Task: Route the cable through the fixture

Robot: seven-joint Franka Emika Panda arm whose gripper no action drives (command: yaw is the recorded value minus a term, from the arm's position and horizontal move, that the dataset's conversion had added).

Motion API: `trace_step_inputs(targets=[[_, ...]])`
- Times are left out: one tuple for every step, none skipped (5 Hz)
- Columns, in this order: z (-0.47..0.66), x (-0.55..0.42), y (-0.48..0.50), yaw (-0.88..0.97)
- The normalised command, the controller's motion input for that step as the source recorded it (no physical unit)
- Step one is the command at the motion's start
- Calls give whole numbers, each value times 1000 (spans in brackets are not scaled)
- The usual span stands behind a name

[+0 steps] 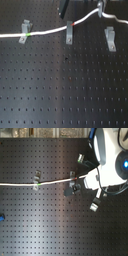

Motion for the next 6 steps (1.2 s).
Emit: trace_step_inputs(targets=[[282, 163, -64, 554], [237, 86, -30, 623], [222, 58, -20, 651], [218, 54, -19, 657], [8, 235, -234, 463], [158, -1, -60, 640]])
